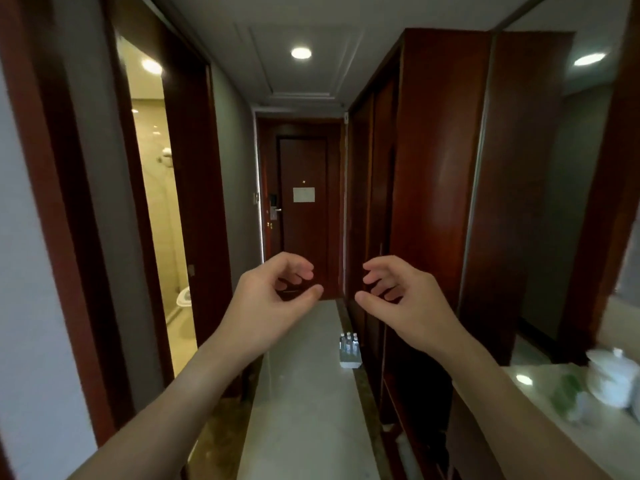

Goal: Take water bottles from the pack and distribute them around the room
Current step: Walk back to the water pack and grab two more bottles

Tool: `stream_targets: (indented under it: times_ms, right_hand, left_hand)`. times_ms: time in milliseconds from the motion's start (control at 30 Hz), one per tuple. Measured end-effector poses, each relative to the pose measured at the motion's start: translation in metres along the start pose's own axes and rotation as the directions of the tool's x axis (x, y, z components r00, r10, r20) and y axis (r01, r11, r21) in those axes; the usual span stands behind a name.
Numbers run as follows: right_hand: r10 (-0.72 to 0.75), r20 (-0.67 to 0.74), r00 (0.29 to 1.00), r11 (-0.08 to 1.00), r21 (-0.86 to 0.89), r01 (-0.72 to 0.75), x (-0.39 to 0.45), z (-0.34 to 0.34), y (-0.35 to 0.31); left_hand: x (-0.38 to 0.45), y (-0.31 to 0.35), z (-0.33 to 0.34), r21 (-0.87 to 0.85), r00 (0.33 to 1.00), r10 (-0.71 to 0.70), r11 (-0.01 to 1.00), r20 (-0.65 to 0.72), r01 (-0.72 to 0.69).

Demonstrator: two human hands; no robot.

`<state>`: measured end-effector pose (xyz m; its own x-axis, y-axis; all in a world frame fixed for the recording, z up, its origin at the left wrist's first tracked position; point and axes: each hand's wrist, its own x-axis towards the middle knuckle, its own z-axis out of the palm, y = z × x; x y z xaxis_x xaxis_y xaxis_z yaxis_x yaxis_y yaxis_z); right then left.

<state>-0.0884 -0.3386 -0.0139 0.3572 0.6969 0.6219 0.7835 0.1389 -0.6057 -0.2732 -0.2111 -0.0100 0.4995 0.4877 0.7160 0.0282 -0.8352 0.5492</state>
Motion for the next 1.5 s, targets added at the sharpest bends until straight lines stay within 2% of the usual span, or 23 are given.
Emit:
stream_targets:
  times_ms: [167, 433, 500, 600, 733, 1000, 1267, 1500]
  right_hand:
    - [-0.003, 0.060, 0.998, 1.000, -0.010, 0.004, 0.095, 0.049, 0.085]
    - [0.011, 0.053, 0.999, 0.998, -0.066, -0.007, 0.268, 0.129, 0.214]
    - [0.003, 0.062, 0.998, 0.994, -0.112, 0.004, 0.308, 0.141, 0.244]
    - [0.027, 0.017, 0.999, 0.996, -0.081, -0.026, 0.359, 0.150, 0.290]
    - [0.081, -0.006, 0.997, 0.994, -0.073, -0.081, 0.423, 0.166, 0.360]
    - [0.097, -0.026, 0.995, 0.994, -0.048, -0.098, 0.567, 0.217, 0.525]
    - [0.128, 0.019, 0.992, 0.992, -0.023, -0.127, 0.752, 0.272, 0.682]
    - [0.226, 0.062, 0.972, 0.974, -0.012, -0.225, 0.868, 0.347, 0.796]
  left_hand:
    - [0.076, -0.096, 0.037, 0.013, 1.000, -0.016, 1.000, -0.019, 0.016]
    - [0.224, -0.267, 0.108, -0.064, 0.999, -0.047, 0.997, -0.015, 0.046]
    - [0.266, -0.299, 0.132, -0.081, 0.999, -0.047, 0.996, 0.017, 0.049]
    - [0.322, -0.339, 0.166, -0.086, 0.997, -0.021, 0.996, 0.073, 0.027]
    - [0.388, -0.401, 0.208, -0.097, 0.995, -0.018, 0.995, 0.102, 0.028]
    - [0.525, -0.543, 0.314, -0.069, 0.989, -0.006, 0.997, 0.148, 0.016]
    - [0.678, -0.689, 0.409, -0.035, 0.985, -0.080, 0.996, 0.151, 0.086]
    - [0.775, -0.835, 0.470, -0.074, 0.963, -0.169, 0.979, 0.212, 0.188]
